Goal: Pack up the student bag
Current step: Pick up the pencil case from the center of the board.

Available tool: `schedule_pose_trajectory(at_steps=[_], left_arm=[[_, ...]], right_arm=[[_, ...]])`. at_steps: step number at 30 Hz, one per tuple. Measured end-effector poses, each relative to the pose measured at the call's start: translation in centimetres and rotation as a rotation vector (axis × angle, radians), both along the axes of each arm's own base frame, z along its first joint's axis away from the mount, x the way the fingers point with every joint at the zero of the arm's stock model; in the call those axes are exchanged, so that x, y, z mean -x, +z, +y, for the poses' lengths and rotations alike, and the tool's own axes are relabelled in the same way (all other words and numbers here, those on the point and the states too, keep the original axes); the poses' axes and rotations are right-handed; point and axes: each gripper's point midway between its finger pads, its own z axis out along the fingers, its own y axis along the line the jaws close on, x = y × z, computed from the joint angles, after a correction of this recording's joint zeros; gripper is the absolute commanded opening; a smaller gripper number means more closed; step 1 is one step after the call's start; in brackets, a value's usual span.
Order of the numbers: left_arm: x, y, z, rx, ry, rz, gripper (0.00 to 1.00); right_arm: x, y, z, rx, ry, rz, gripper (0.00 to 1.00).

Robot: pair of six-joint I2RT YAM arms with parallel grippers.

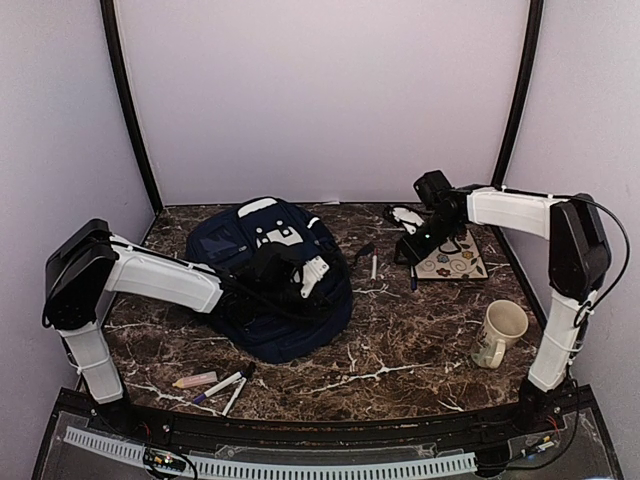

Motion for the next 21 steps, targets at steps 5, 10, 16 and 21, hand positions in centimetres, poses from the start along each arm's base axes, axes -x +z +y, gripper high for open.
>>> schedule_pose_trajectory(at_steps=[5, 10, 16, 21], left_arm=[[1.3, 0.8, 1.0, 0.047, 0.016, 0.019, 0.44], [1.6, 2.5, 2.4, 0.091, 0.058, 0.001, 0.45], [0.9, 2.8, 3.5, 0.098, 0.114, -0.013, 0.45], [0.9, 2.5, 3.9, 0.096, 0.131, -0.011, 0.45]], right_arm=[[2.3, -3.9, -3.8, 0.072, -0.077, 0.137, 0.44], [3.7, -5.2, -4.8, 0.110, -0.093, 0.191, 0.43], [3.6, -5.5, -4.8, 0.114, -0.112, 0.203, 0.34], [3.7, -6.5, -4.8, 0.120, -0.125, 0.232, 0.27]])
